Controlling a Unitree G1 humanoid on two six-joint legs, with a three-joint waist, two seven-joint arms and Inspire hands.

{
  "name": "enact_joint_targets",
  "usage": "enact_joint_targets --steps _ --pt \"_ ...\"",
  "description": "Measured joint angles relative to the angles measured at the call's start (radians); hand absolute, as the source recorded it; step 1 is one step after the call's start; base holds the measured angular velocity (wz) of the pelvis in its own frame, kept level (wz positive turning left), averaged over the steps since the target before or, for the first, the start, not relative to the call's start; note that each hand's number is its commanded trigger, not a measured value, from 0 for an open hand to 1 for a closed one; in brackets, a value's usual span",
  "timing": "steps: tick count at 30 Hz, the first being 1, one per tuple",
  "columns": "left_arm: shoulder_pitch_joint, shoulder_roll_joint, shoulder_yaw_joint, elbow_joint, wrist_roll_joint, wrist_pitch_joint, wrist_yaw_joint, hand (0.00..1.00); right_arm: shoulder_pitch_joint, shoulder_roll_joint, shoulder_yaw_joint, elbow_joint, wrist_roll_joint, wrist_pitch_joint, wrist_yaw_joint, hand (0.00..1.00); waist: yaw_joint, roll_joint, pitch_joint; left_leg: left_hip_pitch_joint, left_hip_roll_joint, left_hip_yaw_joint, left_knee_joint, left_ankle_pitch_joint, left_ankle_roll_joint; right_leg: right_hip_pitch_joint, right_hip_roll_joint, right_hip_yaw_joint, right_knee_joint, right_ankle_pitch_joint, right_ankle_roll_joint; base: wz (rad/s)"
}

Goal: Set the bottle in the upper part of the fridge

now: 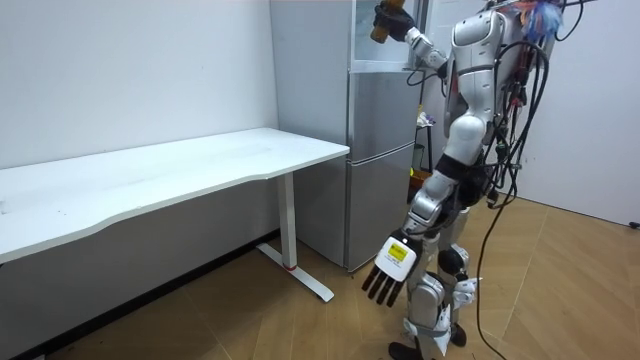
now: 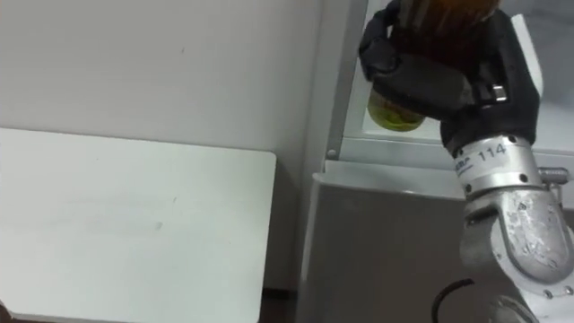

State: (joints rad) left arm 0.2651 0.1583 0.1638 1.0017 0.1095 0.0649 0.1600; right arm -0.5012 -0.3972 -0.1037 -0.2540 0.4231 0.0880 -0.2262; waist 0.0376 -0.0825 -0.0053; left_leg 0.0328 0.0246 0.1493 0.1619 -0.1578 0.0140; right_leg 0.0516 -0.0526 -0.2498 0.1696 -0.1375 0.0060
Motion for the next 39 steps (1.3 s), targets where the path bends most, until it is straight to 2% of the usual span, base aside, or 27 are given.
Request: enact_joint_targets --steps 3,6,9,10,13,16,25,35,39 --pt "0.003 -0.002 0.0 0.0 0.001 0.0 0.003 0.0 0.004 -0.006 0.0 0.006 0.011 0.0 -0.011 1.0 -0.008 0.005 -0.0015 0.004 0.001 0.005 0.0 0.0 -0.001 0.001 0.002 0.004 0.001 0.0 0.0 -0.06" --pt "0.003 -0.003 0.0 0.003 0.001 0.0 0.004 0.0 0.011 -0.034 0.0 0.011 0.04 0.001 -0.01 1.0 -0.01 0.002 -0.001 0.004 0.002 0.006 -0.001 -0.001 -0.001 0.001 0.002 0.004 0.002 0.0 0.0 -0.02" --pt "0.008 -0.003 0.001 0.005 0.001 0.002 0.005 0.0 0.011 -0.058 0.0 0.022 0.039 0.013 -0.011 1.0 -0.008 -0.013 -0.0004 0.005 0.002 0.006 -0.001 -0.001 -0.001 0.001 0.002 0.004 0.002 0.0 0.0 0.0" --pt "0.009 -0.001 0.001 0.012 0.0 0.002 0.005 0.0 0.011 -0.062 0.0 0.031 0.046 0.015 -0.01 1.0 -0.005 -0.022 0.0034 0.006 0.003 0.006 -0.001 -0.001 -0.001 0.003 0.002 0.003 0.002 0.0 0.0 0.0" --pt "0.01 0.004 0.001 0.052 0.001 0.001 0.005 0.0 0.011 -0.062 0.0 0.07 0.098 0.016 -0.009 1.0 -0.001 -0.043 0.0055 0.006 0.003 0.006 0.0 -0.001 -0.002 0.004 0.002 0.001 0.002 0.0 -0.001 0.0" --pt "0.015 0.006 0.001 0.079 0.003 0.001 0.005 0.0 0.011 -0.062 0.001 0.108 0.141 0.016 0.003 1.0 0.002 -0.051 0.0061 0.004 0.002 0.006 0.0 -0.002 -0.001 0.003 0.001 0.0 0.001 0.0 -0.001 0.0" --pt "0.028 0.01 0.031 0.082 0.012 0.003 -0.018 0.0 0.011 -0.062 0.001 0.226 0.21 0.016 0.027 1.0 0.045 -0.046 0.0095 0.004 0.0 0.005 0.0 -0.003 -0.001 0.003 0.001 -0.001 0.0 0.0 0.0 0.0" --pt "0.039 0.011 0.032 0.08 0.012 0.021 -0.025 0.0 0.011 -0.062 0.002 0.266 0.321 0.016 0.027 1.0 0.06 -0.043 0.0097 0.008 -0.001 0.003 0.003 -0.003 -0.001 0.01 0.002 -0.002 0.0 0.0 0.0 0.0" --pt "0.04 0.012 0.031 0.078 0.026 0.021 -0.025 0.0 0.011 -0.062 0.002 0.33 0.359 0.016 -0.01 1.0 0.064 -0.043 0.0095 0.006 -0.001 -0.005 0.004 -0.003 -0.001 0.017 0.002 -0.002 0.0 0.0 0.0 0.04"
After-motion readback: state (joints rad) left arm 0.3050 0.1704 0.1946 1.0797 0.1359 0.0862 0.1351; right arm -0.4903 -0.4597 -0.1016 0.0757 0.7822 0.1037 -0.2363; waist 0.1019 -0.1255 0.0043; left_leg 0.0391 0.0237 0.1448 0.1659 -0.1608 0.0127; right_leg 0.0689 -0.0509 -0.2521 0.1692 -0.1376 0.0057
